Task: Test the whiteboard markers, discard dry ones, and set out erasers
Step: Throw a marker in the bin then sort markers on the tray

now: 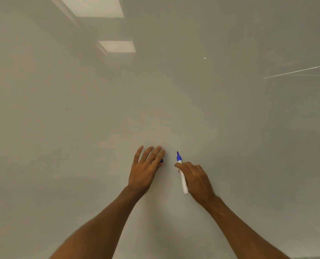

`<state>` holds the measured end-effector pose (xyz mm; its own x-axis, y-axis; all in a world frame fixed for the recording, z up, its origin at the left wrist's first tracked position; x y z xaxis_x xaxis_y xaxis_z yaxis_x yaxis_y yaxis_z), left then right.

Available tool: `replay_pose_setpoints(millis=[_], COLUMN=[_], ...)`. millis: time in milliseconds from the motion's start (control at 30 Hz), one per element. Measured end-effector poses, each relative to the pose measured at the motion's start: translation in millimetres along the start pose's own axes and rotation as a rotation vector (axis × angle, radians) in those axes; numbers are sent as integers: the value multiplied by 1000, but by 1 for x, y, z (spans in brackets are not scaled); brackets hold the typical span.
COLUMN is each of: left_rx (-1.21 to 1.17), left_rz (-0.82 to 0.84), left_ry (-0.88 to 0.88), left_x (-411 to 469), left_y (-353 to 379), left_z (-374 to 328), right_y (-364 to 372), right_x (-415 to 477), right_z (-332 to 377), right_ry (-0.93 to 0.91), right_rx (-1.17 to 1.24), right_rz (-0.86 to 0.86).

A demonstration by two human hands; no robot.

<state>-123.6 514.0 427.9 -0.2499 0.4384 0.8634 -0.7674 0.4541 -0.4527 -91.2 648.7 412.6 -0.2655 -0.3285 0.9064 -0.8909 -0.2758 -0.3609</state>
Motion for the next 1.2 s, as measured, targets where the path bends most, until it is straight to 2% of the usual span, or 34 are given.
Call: replay_pose_setpoints(millis=[133,233,367,467,567,800,1000,1100,1200], left_rx=[-24,-45,-75,-104,-130,-209,-315,-390,-508], left_rz=[35,50,92,156,221,290,423,454,571], left_ry=[-31,-27,-18,-16,-7,42,89,114,86], left_x=[-29,-49,-77,-96,-115,-142,-165,-178,-195], left_y=[9,16,23,28,33,31,36,38,51], left_z=[-13,-24,-37,-43,-46,-52,-71,-82,-95], right_y=[11,12,21,38,41,24,19,20,18], right_x=[-30,-50,-80,-108,-118,-125,-140,-156,-177], right_z=[0,5,8,7,21,59,82,86,91], right_ry=[159,273,365,428,332,166,139,208,284], right_rx=[154,334,348,319,253,121,69,67,101], right_rz=[131,155,260,422,486,461,499,543,584])
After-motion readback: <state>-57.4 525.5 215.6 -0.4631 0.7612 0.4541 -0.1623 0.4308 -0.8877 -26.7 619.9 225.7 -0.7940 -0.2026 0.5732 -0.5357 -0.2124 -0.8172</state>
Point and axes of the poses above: each hand's wrist, its own x-axis towards the middle knuckle, its own y-axis out of the palm, z = x × y, the point moved 10 cm from there along x, towards the middle knuckle, and after that the axes turned 10 degrees about -x, right-handed, at the moved point
